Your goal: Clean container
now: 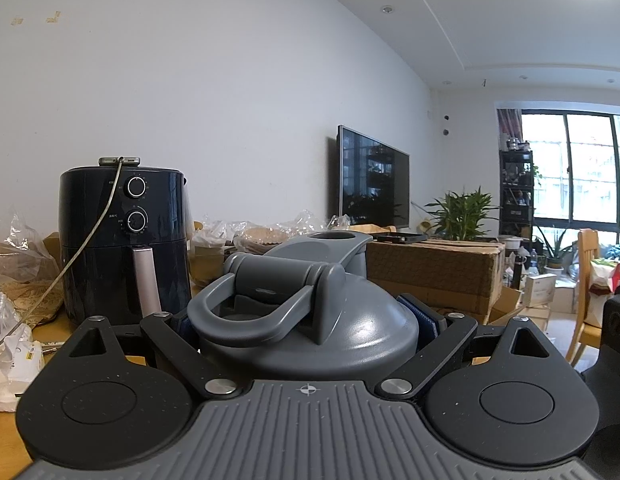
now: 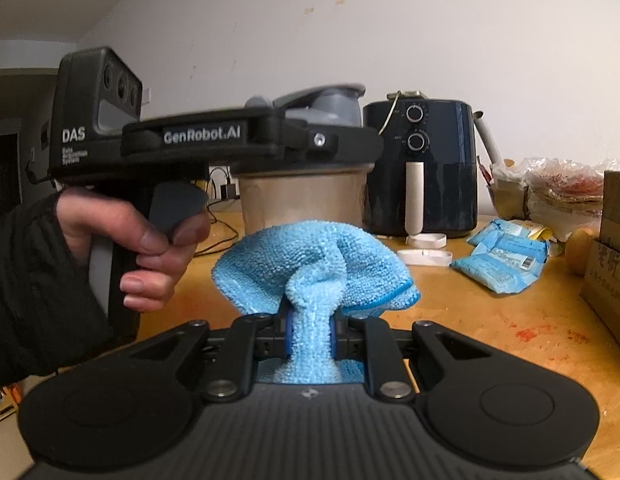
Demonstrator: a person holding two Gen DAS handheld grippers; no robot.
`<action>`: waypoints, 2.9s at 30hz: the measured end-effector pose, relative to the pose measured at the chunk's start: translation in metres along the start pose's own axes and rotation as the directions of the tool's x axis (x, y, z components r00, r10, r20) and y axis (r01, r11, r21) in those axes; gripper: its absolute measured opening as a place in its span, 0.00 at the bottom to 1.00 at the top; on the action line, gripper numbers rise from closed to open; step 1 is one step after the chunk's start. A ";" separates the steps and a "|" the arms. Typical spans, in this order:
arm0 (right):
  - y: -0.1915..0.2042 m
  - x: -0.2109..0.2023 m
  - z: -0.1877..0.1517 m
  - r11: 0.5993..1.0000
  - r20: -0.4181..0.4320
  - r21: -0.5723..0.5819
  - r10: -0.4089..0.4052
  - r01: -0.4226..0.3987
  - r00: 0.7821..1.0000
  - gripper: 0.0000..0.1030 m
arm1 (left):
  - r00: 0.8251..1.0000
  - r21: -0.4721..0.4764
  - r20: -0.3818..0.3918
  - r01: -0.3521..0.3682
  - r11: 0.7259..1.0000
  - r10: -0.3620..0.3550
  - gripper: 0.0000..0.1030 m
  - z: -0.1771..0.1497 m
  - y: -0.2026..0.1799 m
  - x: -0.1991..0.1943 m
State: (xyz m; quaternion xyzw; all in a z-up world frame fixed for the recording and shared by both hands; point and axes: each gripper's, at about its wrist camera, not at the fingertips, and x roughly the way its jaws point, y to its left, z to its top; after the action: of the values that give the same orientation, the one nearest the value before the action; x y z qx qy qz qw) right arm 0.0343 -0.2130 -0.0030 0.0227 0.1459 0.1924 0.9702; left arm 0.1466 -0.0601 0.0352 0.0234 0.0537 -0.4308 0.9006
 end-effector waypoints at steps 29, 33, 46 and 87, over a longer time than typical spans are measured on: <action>-0.010 0.022 -0.028 0.999 -0.151 0.045 0.034 -0.028 0.988 0.10 | 1.000 0.000 0.001 -0.003 1.000 0.003 0.92 0.000 0.001 0.003; -0.012 0.022 -0.026 0.998 -0.146 0.058 0.042 -0.033 0.988 0.10 | 1.000 0.001 0.000 -0.004 1.000 0.004 0.92 0.000 0.000 0.002; -0.010 0.015 -0.016 0.997 -0.103 0.070 0.048 -0.041 0.994 0.11 | 1.000 0.000 0.001 -0.006 1.000 0.006 0.92 -0.002 -0.001 0.001; 0.000 -0.015 0.020 0.998 0.124 0.055 0.013 -0.019 0.992 0.11 | 1.000 0.016 0.002 -0.018 1.000 0.018 0.92 -0.004 -0.006 -0.003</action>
State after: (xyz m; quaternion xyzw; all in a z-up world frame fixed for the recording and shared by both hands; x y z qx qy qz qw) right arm 0.0269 -0.2184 0.0200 0.0631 0.0909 0.1942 0.9747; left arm 0.1395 -0.0613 0.0312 0.0310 0.0493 -0.4230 0.9042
